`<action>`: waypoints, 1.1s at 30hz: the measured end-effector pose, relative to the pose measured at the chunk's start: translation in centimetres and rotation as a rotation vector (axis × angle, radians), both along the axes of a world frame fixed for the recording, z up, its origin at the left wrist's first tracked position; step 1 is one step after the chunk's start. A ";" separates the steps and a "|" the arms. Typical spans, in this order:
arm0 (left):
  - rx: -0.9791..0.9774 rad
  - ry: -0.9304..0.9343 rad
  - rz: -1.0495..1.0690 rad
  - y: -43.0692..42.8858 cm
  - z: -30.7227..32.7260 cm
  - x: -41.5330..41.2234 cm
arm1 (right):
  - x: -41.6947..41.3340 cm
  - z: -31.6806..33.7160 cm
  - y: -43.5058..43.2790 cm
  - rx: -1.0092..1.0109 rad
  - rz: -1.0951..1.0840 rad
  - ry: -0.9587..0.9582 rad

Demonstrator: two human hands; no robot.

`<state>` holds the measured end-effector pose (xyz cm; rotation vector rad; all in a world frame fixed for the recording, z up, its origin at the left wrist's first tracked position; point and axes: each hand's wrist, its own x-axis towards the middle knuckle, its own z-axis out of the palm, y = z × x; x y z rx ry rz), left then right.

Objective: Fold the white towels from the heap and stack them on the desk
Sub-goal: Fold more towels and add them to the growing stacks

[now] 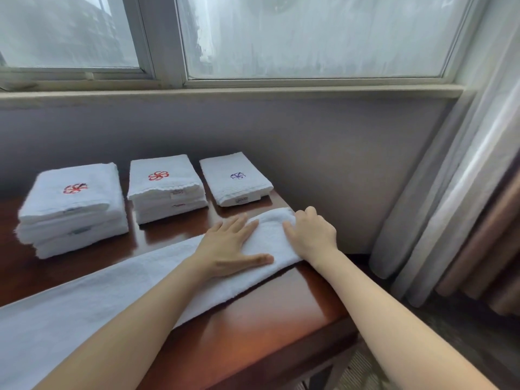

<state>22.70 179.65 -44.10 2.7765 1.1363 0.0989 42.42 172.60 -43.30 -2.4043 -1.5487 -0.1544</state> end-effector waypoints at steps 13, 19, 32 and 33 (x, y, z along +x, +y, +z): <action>0.004 -0.014 0.001 -0.7 0.1 1.4 | 1.7 4.1 -0.5 0.203 0.119 0.558; -0.046 -0.048 -0.025 -1.5 0.4 5.4 | 4.2 4.7 -1.1 0.360 0.093 0.613; -0.522 -0.907 0.179 -2.9 3.3 0.4 | -3.0 9.5 -2.2 0.369 0.351 1.029; -0.664 -0.980 0.232 -3.0 4.1 -0.9 | -4.4 9.6 -2.2 0.318 0.394 1.014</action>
